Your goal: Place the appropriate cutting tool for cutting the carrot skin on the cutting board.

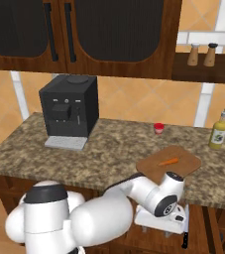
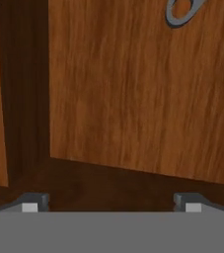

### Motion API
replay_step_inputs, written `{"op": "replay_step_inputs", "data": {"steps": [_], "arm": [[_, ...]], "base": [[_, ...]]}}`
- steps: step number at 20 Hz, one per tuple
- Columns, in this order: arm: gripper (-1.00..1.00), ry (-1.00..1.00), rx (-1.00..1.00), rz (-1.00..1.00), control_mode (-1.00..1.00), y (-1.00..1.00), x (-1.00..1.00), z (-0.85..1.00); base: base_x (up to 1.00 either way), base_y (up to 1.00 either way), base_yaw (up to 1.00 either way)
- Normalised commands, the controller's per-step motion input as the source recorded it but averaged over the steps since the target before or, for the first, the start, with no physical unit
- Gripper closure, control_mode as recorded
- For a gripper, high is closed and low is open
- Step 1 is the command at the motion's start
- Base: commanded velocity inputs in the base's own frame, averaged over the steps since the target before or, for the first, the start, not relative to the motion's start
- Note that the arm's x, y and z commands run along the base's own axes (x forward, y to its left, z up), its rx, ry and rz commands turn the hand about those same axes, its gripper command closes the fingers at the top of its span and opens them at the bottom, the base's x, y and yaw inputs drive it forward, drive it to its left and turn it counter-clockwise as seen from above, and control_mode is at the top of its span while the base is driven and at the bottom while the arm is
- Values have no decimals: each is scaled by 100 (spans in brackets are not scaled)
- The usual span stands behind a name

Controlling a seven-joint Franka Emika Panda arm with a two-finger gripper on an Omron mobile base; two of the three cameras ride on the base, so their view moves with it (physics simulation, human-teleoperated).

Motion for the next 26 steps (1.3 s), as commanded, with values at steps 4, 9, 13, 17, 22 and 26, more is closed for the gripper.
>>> {"op": "replay_step_inputs", "data": {"steps": [4,9,13,17,22,26], "arm": [[-100,1,0,0,-100,0,8,-36],[-100,1,0,0,-100,-3,1,-37],[-100,9,0,1,-100,0,-4,-25],[-100,10,0,0,-100,2,-47,-5],[-100,8,0,0,-100,2,-84,-1],[-100,0,0,0,-100,6,-100,27]], "base": [[0,0,0],[0,0,0],[0,0,0],[0,0,0],[0,0,0],[0,0,0]]}}
